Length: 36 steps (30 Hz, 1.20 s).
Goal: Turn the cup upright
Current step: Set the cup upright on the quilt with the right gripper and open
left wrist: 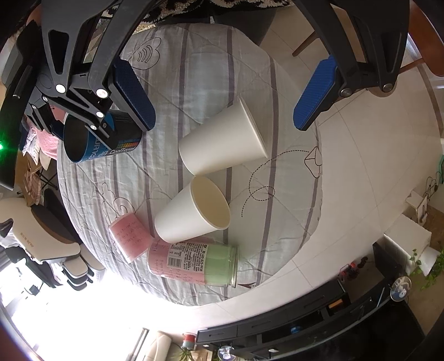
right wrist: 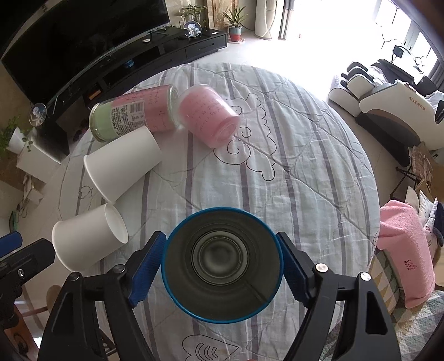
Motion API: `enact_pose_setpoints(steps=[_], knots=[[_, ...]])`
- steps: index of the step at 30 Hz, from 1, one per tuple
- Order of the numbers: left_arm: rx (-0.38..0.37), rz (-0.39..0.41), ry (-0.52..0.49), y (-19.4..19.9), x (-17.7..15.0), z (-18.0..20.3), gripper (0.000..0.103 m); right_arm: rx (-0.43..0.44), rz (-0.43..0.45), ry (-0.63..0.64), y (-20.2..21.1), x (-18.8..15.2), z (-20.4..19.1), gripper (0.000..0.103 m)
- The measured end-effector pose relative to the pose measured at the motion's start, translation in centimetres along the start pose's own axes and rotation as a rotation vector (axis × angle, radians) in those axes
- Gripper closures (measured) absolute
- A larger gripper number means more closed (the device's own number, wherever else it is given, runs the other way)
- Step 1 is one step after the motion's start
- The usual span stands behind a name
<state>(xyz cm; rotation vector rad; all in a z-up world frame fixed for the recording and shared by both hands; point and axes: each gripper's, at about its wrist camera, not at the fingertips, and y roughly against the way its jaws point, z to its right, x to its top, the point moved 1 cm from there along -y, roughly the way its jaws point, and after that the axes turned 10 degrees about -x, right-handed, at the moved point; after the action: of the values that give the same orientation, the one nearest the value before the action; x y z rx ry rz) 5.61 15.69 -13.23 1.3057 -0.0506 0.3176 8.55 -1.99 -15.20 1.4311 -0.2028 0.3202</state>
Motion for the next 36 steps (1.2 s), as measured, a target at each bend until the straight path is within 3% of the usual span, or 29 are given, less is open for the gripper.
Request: enact_pose_setpoints(steps=[12,36], knots=[[-0.019,0.033,-0.031,1.4,-0.4,0.9,0.002,0.014,0.011,-0.011,1.9,-0.1,0.8,0.023],[-0.057,0.209,-0.229,8.5,-5.4,5.2,0.002,-0.095,0.274,-0.107,15.1,-6.5,4.3,0.023]])
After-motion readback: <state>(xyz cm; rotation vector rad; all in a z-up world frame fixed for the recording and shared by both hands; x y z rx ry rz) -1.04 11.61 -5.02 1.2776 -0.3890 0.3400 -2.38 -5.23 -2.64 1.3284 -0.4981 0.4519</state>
